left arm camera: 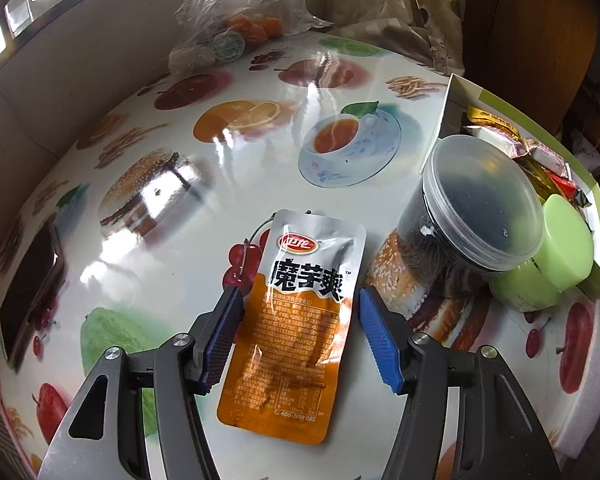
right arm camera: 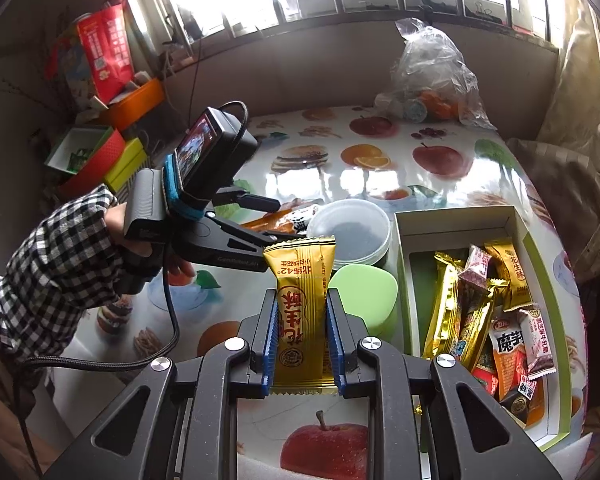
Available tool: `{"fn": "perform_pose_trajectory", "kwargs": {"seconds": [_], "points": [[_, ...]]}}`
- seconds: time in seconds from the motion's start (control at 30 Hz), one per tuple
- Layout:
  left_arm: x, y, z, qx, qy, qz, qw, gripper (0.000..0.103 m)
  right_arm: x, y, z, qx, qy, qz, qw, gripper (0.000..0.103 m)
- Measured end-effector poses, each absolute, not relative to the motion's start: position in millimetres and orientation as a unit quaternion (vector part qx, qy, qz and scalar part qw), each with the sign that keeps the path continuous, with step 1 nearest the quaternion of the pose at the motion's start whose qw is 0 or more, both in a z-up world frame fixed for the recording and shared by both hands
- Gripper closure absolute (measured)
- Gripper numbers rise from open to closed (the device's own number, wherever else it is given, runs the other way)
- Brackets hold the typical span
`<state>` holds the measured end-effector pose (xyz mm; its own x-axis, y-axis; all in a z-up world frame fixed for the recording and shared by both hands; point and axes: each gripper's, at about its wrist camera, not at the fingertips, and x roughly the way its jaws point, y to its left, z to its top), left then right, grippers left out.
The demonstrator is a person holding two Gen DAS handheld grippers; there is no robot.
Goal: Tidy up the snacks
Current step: 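Grasp orange konjac pouch with left gripper while right gripper holds peanut pack, then carry the orange pouch and peanut pack over the green gift box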
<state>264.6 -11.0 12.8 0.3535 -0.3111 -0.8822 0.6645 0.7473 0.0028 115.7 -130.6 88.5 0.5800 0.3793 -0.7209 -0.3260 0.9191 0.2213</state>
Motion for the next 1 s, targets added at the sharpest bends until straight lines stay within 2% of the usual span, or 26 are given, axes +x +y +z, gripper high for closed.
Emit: {"fn": "perform_pose_trajectory", "kwargs": {"seconds": [0.3,0.37,0.6,1.0], "points": [[257.2,-13.3,12.5,0.177,0.478,-0.298,0.807,0.042,113.7,-131.5,87.6,0.037,0.414,0.198,0.888,0.082],[255.8,-13.2,13.5,0.173,0.476,-0.297,0.81,0.049,114.1,-131.5,87.6,0.039,0.413,0.198,0.888,0.082],[253.0,-12.3,15.5,0.158,0.475,-0.286,0.817,0.051,113.1,-129.4,86.9,0.041,0.413,0.201,0.887,0.082],[236.9,-4.1,21.5,0.134,0.475,-0.265,0.828,0.06,106.6,-127.8,88.6,0.043,0.409,0.203,0.889,0.082]]}}
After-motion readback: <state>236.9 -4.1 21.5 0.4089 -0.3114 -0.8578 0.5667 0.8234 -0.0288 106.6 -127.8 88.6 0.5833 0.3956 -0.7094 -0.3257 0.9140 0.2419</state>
